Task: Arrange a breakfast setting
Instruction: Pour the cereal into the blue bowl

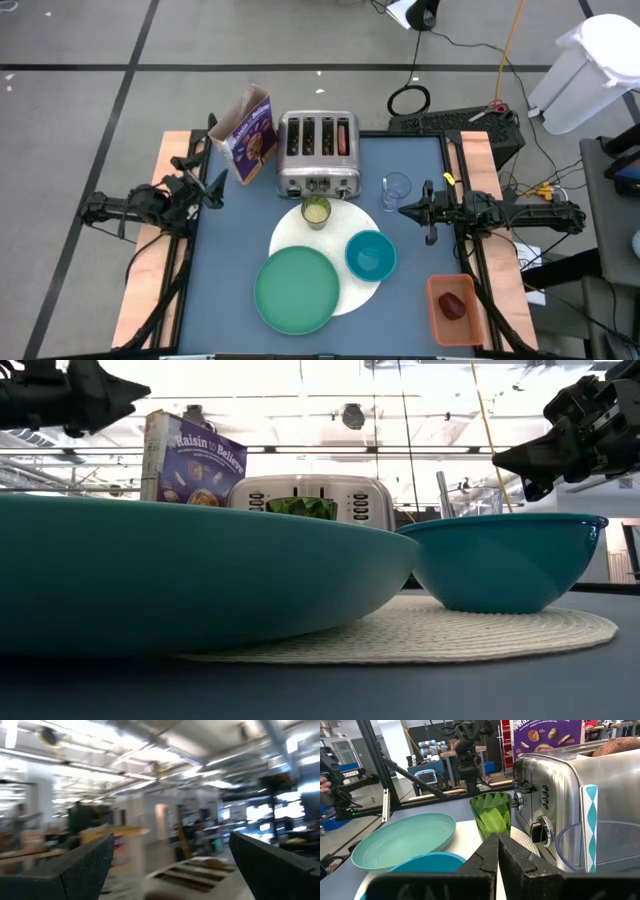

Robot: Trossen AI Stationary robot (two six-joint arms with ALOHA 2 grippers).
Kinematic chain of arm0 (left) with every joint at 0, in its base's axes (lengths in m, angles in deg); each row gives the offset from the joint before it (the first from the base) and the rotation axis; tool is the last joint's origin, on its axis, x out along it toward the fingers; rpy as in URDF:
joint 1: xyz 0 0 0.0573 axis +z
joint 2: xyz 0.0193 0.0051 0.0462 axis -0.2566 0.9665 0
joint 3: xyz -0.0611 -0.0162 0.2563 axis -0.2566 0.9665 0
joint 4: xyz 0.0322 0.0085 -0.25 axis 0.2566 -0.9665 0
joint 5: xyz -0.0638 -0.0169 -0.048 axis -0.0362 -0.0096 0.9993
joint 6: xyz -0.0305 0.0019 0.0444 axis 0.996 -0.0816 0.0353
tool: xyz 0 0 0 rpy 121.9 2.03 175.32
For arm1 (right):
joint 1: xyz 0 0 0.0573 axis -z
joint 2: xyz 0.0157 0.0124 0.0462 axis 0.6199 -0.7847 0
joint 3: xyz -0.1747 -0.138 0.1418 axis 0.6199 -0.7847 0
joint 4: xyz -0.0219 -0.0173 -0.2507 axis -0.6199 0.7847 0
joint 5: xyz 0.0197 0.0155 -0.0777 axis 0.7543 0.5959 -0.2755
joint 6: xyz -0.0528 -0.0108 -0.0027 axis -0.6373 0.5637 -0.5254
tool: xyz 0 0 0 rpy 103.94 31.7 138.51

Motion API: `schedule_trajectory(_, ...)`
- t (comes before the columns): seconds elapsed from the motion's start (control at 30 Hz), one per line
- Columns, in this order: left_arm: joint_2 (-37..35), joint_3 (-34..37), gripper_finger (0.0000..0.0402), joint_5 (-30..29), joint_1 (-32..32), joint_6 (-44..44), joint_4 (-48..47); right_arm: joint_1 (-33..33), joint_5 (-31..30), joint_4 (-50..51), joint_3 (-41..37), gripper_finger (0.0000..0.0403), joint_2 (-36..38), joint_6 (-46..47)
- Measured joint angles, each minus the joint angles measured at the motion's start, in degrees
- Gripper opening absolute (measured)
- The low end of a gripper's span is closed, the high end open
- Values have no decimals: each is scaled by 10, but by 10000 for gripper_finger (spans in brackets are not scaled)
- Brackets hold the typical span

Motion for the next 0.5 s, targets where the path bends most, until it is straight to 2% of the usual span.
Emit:
schedule_trajectory(0.1, 0, 0, 399, -55, 0, -7, -1, 0, 0, 0, 0, 6, 0, 0)
schedule_trajectory(0.23, 0, 0, 399, -84, 0, -1, -38, 0, 0, 0, 0, 6, 0, 0)
schedule_trajectory(0.4, 0, 0, 399, -93, 10, 67, -119, 0, 0, 0, 0, 6, 0, 0)
schedule_trajectory(0.5, 0, 1, 399, -146, 22, 108, -157, 0, 0, 0, 0, 6, 0, 0)
